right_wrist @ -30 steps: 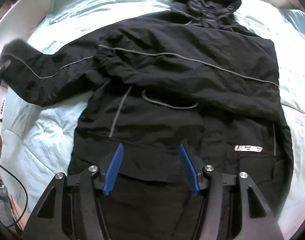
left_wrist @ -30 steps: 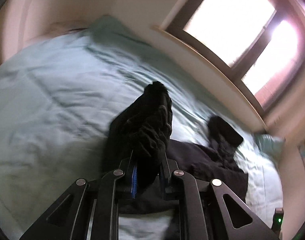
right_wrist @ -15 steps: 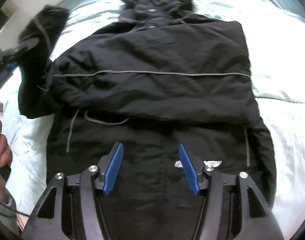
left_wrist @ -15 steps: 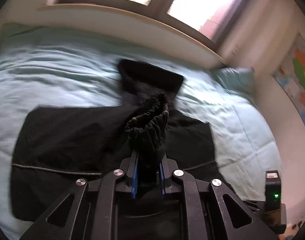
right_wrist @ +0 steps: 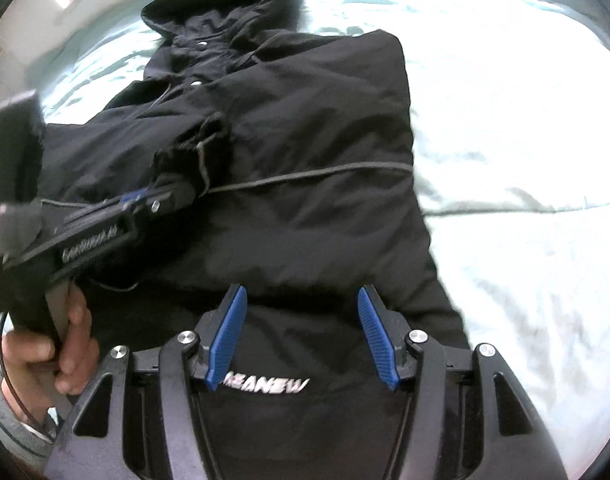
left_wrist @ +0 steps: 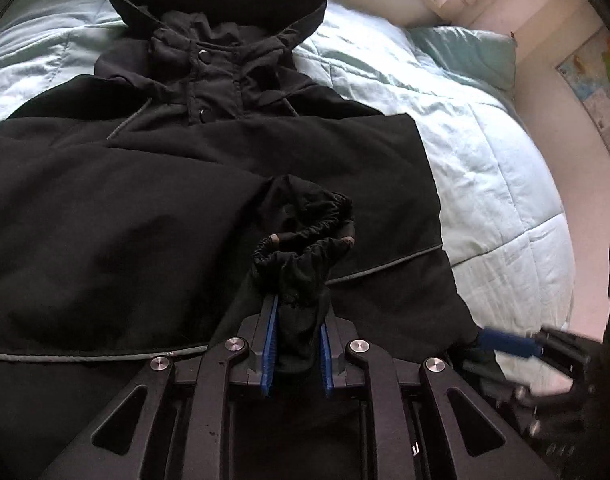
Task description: Fold large clothes
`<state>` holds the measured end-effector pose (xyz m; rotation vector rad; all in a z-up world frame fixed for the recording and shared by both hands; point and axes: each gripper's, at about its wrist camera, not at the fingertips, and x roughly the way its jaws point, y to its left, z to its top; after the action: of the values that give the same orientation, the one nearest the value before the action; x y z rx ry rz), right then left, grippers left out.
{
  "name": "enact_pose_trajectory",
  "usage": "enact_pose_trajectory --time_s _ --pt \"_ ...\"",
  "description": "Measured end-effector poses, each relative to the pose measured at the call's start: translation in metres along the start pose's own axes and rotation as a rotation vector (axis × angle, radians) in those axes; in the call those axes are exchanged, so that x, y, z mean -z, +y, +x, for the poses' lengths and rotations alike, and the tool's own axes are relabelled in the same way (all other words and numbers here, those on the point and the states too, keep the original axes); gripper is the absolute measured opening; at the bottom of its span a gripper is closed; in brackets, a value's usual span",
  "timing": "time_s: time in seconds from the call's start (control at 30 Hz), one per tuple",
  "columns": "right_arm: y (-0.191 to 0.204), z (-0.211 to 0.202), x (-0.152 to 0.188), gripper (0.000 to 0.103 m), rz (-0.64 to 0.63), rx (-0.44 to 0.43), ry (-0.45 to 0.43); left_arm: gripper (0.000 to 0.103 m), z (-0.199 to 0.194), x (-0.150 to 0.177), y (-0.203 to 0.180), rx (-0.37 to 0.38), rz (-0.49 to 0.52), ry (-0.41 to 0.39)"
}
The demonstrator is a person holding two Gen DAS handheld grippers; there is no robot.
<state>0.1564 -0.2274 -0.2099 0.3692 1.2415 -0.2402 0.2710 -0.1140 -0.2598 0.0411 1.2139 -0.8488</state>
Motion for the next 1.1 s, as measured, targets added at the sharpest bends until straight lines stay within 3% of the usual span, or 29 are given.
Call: enact_pose_trajectory --time_s 0.13,0.27,0.47,0.57,0.7,0.77,0.9,0.97,1.1 --pt "0.0 -0.001 -0.017 0.06 0.015 -0.046 -0.016 0.02 -0.01 -0.001 -0.006 -0.013 0.039 0.08" --pt "0.012 -0.007 -0.033 0.06 0.021 -0.1 -0.05 0.023 -0.036 0.011 -0.006 0.117 0.084 0.136" --pt "0.036 0.003 -0.041 0.06 0.01 -0.141 -0.034 0.029 -0.055 0.031 0.02 0.157 -0.02 0.161" --pt "0.038 -0.003 -0.037 0.06 0.018 -0.138 -0.046 0.03 -0.066 0.032 0.024 0.224 -0.069 0.101" --pt "0.023 -0.017 -0.029 0.06 0.064 -0.105 -0.066 0.03 -0.065 0.009 0.008 0.236 -0.034 0.037" --pt "0.014 -0.023 -0.026 0.06 0.09 -0.096 -0.059 0.03 -0.061 -0.005 -0.001 0.253 -0.021 0.04" --pt "0.008 -0.03 -0.021 0.061 0.081 -0.09 -0.053 0.032 -0.061 -0.009 -0.009 0.366 -0.026 0.066" --pt "0.009 -0.033 -0.021 0.061 0.072 -0.068 -0.066 0.032 -0.064 -0.004 -0.009 0.325 -0.02 0.082" --pt "0.013 -0.023 -0.025 0.061 0.086 -0.135 -0.049 0.032 -0.083 0.004 0.003 0.226 -0.011 0.056"
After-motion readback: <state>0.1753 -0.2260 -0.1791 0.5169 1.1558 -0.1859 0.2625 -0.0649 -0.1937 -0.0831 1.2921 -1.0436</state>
